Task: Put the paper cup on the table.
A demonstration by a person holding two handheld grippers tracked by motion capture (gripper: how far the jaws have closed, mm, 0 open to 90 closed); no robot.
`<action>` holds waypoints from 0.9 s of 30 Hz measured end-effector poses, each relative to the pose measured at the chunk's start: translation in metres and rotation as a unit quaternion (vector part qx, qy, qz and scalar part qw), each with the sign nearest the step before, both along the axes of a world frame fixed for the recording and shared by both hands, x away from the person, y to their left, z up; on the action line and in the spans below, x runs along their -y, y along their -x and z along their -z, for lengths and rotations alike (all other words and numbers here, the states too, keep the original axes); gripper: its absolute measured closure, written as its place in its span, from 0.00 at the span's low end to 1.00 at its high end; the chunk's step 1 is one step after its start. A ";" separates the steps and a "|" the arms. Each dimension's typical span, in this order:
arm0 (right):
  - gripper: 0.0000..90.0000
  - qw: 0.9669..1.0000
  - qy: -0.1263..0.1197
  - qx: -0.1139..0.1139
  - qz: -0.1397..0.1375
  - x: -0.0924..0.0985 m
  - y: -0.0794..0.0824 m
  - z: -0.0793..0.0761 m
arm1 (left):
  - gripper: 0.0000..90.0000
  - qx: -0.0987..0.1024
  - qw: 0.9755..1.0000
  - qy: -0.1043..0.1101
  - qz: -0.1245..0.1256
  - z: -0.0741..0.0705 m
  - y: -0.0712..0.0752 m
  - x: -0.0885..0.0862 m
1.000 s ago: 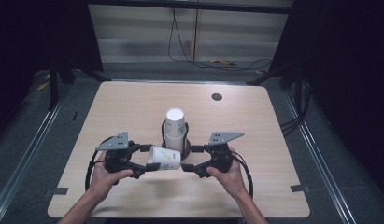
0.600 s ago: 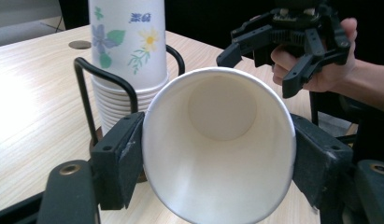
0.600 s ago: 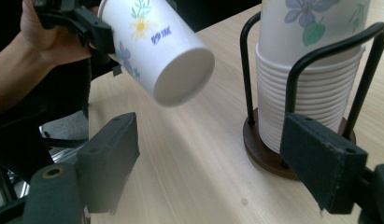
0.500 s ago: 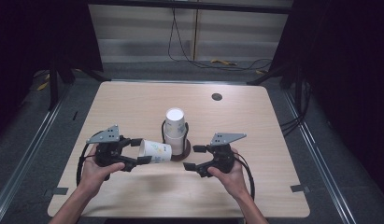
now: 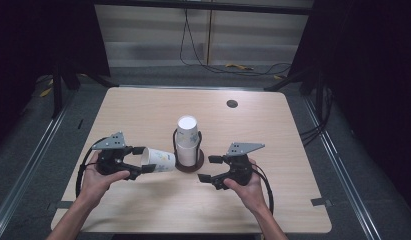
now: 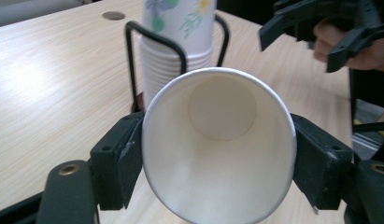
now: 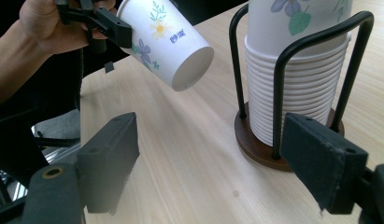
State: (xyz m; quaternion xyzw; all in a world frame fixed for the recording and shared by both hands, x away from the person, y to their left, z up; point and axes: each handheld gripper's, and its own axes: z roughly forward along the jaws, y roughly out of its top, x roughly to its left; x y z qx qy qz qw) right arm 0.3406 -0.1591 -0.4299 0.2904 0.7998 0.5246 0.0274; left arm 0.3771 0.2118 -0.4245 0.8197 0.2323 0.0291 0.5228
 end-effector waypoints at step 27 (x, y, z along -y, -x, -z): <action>0.22 0.999 0.000 -0.008 0.034 0.015 0.003 0.009 | 0.29 -0.036 0.993 -0.096 -0.060 0.012 -0.042 -0.003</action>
